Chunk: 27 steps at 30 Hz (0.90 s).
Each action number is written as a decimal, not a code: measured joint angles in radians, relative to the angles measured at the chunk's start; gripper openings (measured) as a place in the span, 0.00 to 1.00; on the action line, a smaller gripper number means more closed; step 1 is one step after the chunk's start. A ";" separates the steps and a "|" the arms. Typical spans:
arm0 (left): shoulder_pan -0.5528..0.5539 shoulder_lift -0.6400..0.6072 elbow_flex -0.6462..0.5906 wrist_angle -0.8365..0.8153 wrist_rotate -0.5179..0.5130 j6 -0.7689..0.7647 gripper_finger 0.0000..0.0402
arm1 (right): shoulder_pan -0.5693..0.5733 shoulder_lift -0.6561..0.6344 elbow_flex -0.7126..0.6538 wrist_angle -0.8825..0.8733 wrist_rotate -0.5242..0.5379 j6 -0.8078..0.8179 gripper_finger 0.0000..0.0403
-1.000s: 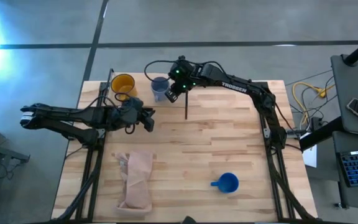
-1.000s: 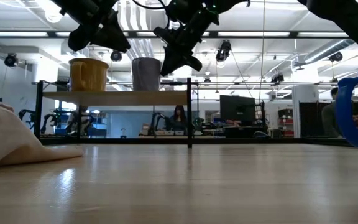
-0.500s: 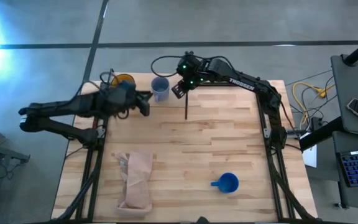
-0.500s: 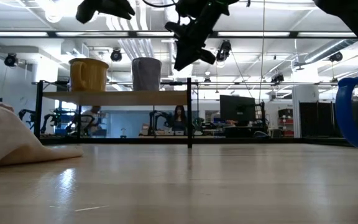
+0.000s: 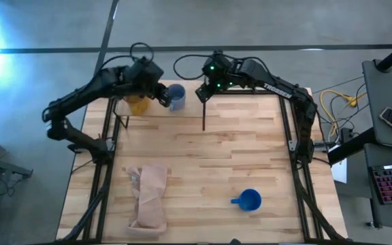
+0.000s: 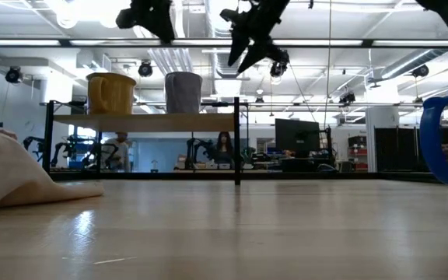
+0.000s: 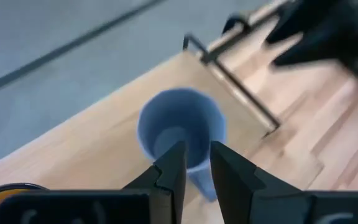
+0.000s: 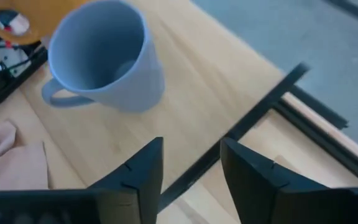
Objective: Stack small to large cups/mugs on shelf
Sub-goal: Put the light blue mug on the shelf
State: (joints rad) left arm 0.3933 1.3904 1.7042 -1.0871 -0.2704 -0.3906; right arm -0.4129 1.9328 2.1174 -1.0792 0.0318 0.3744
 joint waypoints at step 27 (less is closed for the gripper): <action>0.216 0.259 0.172 -0.201 0.169 0.081 0.38 | 0.000 -0.126 -0.034 -0.076 0.127 0.008 0.47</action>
State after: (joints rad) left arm 0.6092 1.6495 1.8759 -1.2880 -0.1013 -0.3100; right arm -0.4129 1.8072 2.0830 -1.1551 0.1593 0.3820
